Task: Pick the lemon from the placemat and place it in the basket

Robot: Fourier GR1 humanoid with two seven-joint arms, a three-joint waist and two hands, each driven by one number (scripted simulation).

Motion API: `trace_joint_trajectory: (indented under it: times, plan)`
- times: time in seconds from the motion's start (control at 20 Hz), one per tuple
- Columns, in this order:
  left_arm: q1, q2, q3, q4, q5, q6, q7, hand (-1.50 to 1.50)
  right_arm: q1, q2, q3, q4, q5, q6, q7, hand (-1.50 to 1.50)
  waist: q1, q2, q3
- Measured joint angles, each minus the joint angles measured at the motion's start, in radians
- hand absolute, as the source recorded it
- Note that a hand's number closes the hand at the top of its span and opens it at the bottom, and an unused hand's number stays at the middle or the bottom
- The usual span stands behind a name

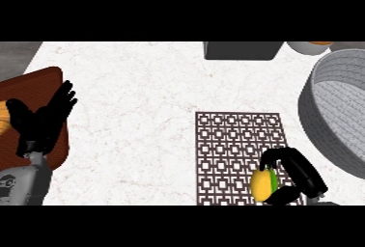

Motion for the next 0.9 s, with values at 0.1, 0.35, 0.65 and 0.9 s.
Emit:
trace_joint_trajectory:
  times: [0.1,0.35,0.65,0.9]
  plan:
    - [0.021,0.001,-0.001,-0.031,0.003,-0.006,0.013,0.00,0.003,0.000,0.003,0.002,0.009,-0.008,-0.009,1.50,0.001,-0.001,-0.002]
    - [0.003,0.004,-0.001,-0.021,0.004,-0.014,0.006,0.00,-0.108,0.103,-0.079,0.041,0.063,-0.067,0.345,1.50,0.022,0.009,-0.004]
    - [-0.019,-0.001,-0.019,-0.023,0.005,-0.027,0.008,0.00,-0.262,0.170,-0.181,0.083,0.083,-0.221,0.761,1.50,0.066,0.026,0.005]
    - [-0.046,-0.015,-0.047,-0.015,-0.006,-0.031,0.013,0.00,-0.488,0.190,-0.191,0.119,0.095,-0.471,1.007,1.50,0.103,0.029,0.013]
